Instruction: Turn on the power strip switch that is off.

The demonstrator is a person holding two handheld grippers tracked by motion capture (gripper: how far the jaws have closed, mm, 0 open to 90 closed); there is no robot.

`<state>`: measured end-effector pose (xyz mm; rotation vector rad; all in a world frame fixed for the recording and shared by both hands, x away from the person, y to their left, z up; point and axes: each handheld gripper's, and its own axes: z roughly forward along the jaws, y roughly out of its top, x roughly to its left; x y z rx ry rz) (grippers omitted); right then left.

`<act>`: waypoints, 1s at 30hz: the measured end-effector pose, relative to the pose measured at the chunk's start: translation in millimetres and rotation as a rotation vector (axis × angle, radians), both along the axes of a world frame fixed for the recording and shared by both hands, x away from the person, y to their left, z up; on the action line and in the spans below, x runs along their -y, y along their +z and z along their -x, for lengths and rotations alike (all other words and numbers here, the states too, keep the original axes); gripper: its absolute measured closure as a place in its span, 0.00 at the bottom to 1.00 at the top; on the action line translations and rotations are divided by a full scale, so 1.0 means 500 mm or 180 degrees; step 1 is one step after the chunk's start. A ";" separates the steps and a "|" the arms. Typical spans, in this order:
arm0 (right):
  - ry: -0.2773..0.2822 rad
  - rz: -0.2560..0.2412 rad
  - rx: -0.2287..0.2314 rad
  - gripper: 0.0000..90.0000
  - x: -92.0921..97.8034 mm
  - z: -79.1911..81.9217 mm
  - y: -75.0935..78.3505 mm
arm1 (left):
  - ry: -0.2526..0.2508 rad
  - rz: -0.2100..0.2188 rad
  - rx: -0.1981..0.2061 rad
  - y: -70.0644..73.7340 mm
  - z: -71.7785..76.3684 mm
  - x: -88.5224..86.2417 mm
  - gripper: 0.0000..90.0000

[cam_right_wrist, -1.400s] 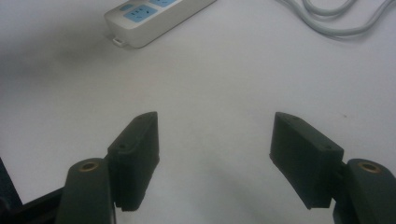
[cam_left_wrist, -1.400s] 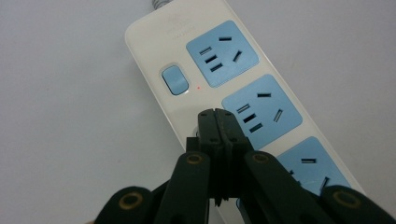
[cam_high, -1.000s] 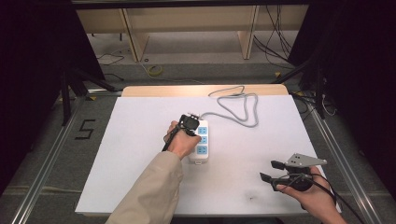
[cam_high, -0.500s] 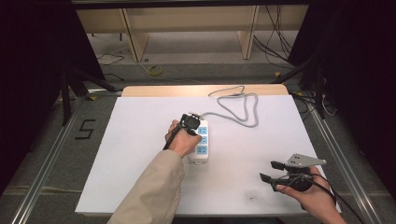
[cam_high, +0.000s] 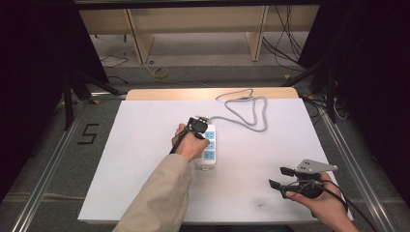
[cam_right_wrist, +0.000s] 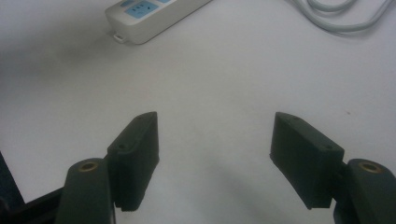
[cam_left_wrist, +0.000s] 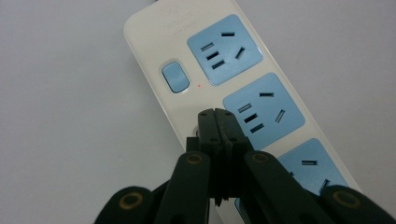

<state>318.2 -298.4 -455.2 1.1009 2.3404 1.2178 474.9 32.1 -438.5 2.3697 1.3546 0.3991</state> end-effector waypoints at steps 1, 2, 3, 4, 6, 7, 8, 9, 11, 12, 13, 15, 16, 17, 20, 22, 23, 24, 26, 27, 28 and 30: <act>-0.0004 0.0000 -0.0006 0.37 0.000 0.000 0.000 | 0.0012 0.0003 -0.0002 0.000 0.000 0.001 1.00; -0.0001 -0.0001 -0.0002 0.37 0.000 0.000 0.000 | 0.0013 -0.0009 -0.0010 0.000 -0.001 0.002 1.00; 0.0000 0.0000 -0.0002 0.37 0.000 0.000 0.000 | 0.0008 -0.0027 -0.0008 0.000 -0.001 0.002 1.00; -0.0001 0.0000 -0.0003 0.37 0.000 0.000 0.000 | 0.0009 -0.0039 -0.0008 0.001 -0.001 0.004 1.00; -0.0003 0.0002 -0.0005 0.37 0.000 0.000 0.000 | 0.0016 -0.0043 -0.0023 0.001 -0.002 0.005 1.00; -0.0003 0.0002 -0.0002 0.37 0.000 0.000 0.000 | 0.0026 -0.0036 -0.0021 0.001 -0.002 0.005 1.00; -0.0001 -0.0001 -0.0003 0.37 0.000 0.000 0.000 | 0.0030 -0.0031 -0.0026 0.001 -0.003 0.004 1.00; -0.0001 0.0002 -0.0005 0.37 0.000 0.000 0.000 | 0.0029 -0.0030 -0.0036 0.001 -0.003 0.004 1.00; 0.0000 0.0004 -0.0002 0.37 -0.001 0.000 0.000 | 0.0038 -0.0020 -0.0057 0.001 -0.004 0.003 1.00; 0.0002 0.0006 -0.0002 0.37 -0.001 0.000 0.000 | 0.0042 -0.0018 -0.0066 0.002 -0.005 0.003 1.00; 0.0001 0.0003 0.0002 0.37 -0.001 0.000 0.000 | 0.0046 -0.0021 -0.0071 0.002 -0.005 0.003 1.00; 0.0002 0.0006 0.0000 0.37 -0.001 0.000 0.000 | 0.0047 -0.0024 -0.0077 0.002 -0.006 0.004 1.00; 0.0002 0.0008 0.0001 0.37 -0.001 0.000 0.000 | 0.0050 -0.0035 -0.0092 0.000 -0.006 0.004 1.00; 0.0002 0.0008 0.0002 0.37 -0.001 0.000 0.000 | 0.0056 -0.0038 -0.0088 0.001 -0.005 0.005 1.00; 0.0002 0.0005 0.0003 0.37 0.000 0.000 0.000 | 0.0031 -0.0094 -0.0068 0.001 -0.004 0.008 1.00; 0.0002 0.0007 0.0001 0.37 -0.001 0.000 0.000 | 0.0035 -0.0103 -0.0064 0.001 -0.003 0.009 1.00; 0.0001 0.0006 0.0001 0.37 -0.001 0.000 0.000 | 0.0040 -0.0095 -0.0066 0.001 -0.003 0.008 1.00; 0.0000 0.0006 0.0002 0.37 -0.001 0.000 0.000 | 0.0040 -0.0092 -0.0067 0.001 -0.004 0.008 1.00; 0.0002 0.0007 0.0002 0.37 -0.001 0.000 0.000 | 0.0050 -0.0089 -0.0067 0.001 -0.003 0.008 1.00; 0.0000 0.0007 0.0001 0.37 0.000 0.000 0.000 | 0.0050 -0.0089 -0.0067 0.001 -0.003 0.008 1.00; 0.0002 0.0003 0.0003 0.37 0.000 0.000 0.000 | 0.0053 -0.0090 -0.0064 0.001 -0.003 0.008 1.00; 0.0002 0.0001 0.0004 0.37 0.000 0.000 -0.001 | 0.0060 -0.0096 -0.0057 0.001 -0.002 0.009 1.00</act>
